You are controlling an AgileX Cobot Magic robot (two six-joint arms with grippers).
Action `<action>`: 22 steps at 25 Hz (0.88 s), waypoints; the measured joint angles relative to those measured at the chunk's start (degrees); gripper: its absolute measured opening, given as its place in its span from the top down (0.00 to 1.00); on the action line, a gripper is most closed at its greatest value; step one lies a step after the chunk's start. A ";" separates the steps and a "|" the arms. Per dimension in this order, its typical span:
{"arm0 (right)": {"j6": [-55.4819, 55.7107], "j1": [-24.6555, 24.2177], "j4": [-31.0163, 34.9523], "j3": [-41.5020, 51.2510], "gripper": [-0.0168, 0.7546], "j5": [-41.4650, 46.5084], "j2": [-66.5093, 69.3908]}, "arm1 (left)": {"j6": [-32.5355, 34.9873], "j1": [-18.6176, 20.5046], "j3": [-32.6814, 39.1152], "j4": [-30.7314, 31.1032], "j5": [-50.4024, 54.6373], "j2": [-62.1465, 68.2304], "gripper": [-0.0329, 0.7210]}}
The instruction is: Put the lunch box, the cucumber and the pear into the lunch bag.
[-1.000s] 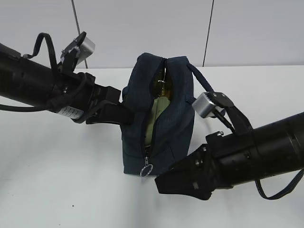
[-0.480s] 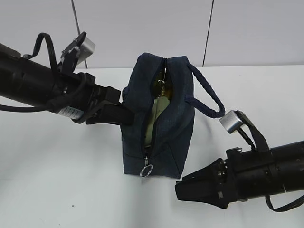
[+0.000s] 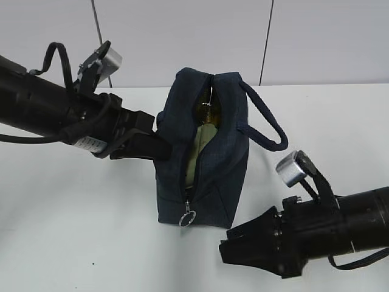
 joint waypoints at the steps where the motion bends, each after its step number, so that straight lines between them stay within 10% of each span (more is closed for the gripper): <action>1: -4.17 0.00 0.41 0.00 0.57 1.33 0.23 | 0.00 0.00 0.00 0.00 0.00 0.00 0.98; 22: -28.39 0.12 2.99 -6.57 0.57 0.77 10.47 | 0.00 0.00 0.00 0.00 0.25 0.00 0.98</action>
